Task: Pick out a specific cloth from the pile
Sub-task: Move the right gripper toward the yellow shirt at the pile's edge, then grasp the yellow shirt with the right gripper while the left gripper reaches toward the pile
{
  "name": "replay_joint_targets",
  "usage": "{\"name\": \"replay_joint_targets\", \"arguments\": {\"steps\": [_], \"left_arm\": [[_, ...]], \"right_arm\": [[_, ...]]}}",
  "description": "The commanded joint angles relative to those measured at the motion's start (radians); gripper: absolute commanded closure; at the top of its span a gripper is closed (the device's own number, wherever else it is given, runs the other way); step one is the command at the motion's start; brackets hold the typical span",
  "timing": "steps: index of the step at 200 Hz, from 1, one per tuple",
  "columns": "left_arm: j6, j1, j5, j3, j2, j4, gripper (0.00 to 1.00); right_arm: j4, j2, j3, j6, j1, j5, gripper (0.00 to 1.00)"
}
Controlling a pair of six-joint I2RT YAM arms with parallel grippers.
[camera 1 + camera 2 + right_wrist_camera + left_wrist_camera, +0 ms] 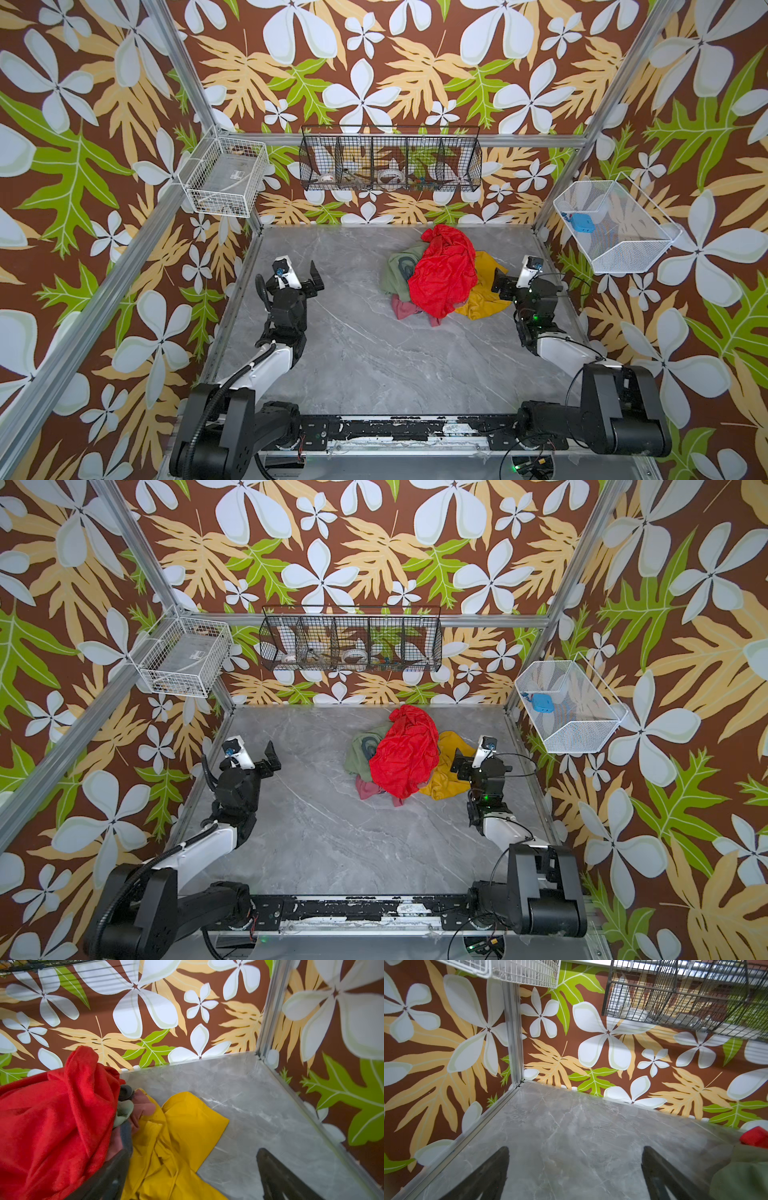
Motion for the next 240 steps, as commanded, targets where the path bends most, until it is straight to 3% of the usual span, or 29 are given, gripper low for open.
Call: {"name": "replay_joint_targets", "arguments": {"steps": [1,36,60,92,182,210,240], "left_arm": [[-0.079,0.002,0.125,0.053,-0.028,-0.23,0.0],[-0.151,-0.007,0.209,0.067,-0.044,-0.248,0.01],[-0.162,-0.01,0.198,0.051,-0.033,-0.247,0.01],[-0.17,-0.01,0.196,0.028,-0.032,-0.248,0.01],[-0.156,-0.01,0.179,-0.005,-0.057,-0.267,0.0],[-0.161,-0.01,0.175,-0.011,-0.07,-0.268,0.0],[-0.157,-0.01,0.174,-0.01,-0.08,-0.287,0.0]], "right_arm": [[-0.165,-0.026,0.008,0.202,-0.01,-0.076,0.06],[-0.202,0.034,0.033,0.417,-0.067,-0.242,0.16],[-0.243,0.102,0.067,0.463,-0.068,-0.263,0.2],[-0.271,0.233,0.115,0.53,-0.062,-0.376,0.27],[-0.427,0.4,0.238,0.56,0.031,-0.31,0.28],[-0.413,0.465,0.265,0.567,0.03,-0.333,0.44],[-0.406,0.435,0.257,0.574,0.032,-0.306,0.82]]}}
